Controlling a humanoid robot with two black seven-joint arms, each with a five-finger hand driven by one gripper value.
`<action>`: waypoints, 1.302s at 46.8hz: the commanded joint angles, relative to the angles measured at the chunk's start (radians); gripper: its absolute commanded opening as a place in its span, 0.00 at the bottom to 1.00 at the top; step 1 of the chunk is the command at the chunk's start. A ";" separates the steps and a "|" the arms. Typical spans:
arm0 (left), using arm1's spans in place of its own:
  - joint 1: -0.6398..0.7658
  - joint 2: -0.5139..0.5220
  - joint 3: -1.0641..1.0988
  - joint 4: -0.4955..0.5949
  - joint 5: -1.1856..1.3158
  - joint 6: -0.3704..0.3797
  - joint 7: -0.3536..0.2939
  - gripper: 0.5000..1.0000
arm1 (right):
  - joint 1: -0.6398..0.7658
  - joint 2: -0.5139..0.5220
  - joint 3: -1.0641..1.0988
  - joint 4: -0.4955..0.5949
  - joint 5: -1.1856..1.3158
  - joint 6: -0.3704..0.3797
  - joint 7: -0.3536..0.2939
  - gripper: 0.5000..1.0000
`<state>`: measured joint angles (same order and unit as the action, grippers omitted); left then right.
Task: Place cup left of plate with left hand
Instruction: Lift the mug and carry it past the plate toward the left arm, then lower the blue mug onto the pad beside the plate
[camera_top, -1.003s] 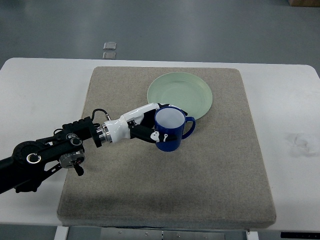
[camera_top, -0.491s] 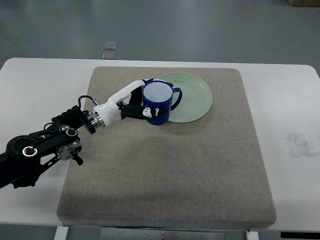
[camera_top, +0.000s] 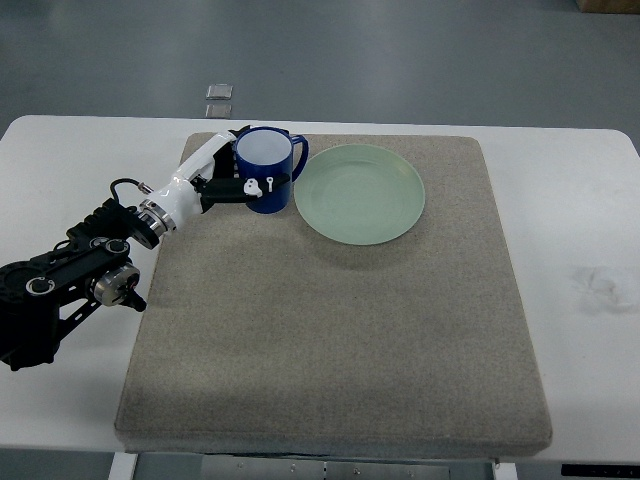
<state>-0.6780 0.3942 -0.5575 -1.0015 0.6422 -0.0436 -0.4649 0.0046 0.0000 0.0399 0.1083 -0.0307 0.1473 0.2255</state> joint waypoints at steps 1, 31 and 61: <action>0.000 0.002 -0.002 0.041 -0.029 -0.005 0.000 0.00 | 0.000 0.000 0.000 -0.001 0.000 0.000 0.000 0.86; 0.005 -0.014 -0.059 0.224 -0.118 0.001 -0.011 0.00 | 0.000 0.000 0.000 0.001 0.000 0.000 0.000 0.86; 0.011 -0.054 -0.058 0.224 -0.105 0.022 -0.086 0.02 | 0.000 0.000 0.000 -0.001 0.000 0.000 0.000 0.86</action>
<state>-0.6672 0.3427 -0.6178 -0.7784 0.5337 -0.0216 -0.5374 0.0046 0.0000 0.0399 0.1080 -0.0307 0.1473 0.2255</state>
